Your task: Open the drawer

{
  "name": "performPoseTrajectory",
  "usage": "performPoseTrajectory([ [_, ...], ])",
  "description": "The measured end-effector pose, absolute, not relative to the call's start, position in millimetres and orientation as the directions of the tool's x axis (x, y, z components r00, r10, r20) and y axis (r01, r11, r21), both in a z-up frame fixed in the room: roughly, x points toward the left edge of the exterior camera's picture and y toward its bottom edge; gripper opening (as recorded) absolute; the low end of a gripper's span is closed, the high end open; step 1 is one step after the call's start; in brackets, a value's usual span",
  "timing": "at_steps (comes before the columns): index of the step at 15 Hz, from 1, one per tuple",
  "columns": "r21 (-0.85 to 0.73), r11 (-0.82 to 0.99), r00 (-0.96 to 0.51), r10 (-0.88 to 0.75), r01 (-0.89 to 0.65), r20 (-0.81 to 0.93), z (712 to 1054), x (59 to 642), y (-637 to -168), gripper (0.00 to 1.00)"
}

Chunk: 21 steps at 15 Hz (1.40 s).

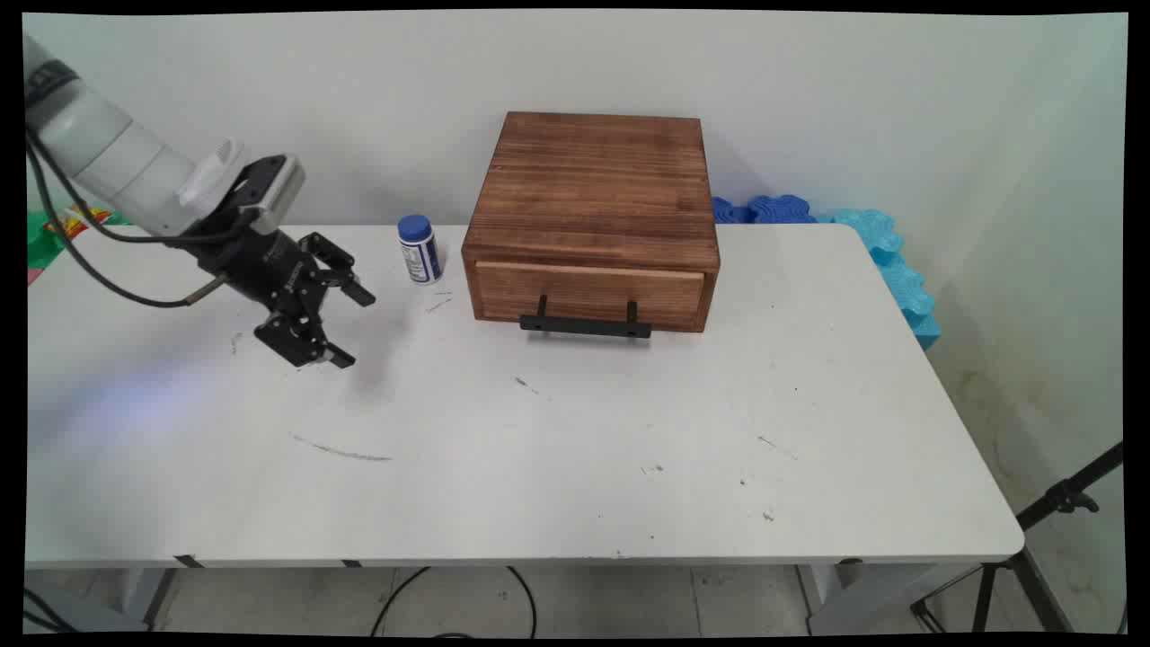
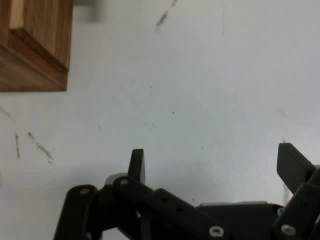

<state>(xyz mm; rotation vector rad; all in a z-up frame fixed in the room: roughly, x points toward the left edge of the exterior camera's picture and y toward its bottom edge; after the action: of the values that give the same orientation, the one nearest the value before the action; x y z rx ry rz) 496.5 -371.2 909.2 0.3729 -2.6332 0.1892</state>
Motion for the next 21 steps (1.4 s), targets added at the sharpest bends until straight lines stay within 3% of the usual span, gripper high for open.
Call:
performPoseTrajectory([
  [11,-0.135,0.945,-0.841,-0.192,-0.297,0.505,913,410,-409,1.00],
  [21,-0.199,0.919,-0.832,-0.197,-0.341,0.518,877,314,-443,1.00],
])
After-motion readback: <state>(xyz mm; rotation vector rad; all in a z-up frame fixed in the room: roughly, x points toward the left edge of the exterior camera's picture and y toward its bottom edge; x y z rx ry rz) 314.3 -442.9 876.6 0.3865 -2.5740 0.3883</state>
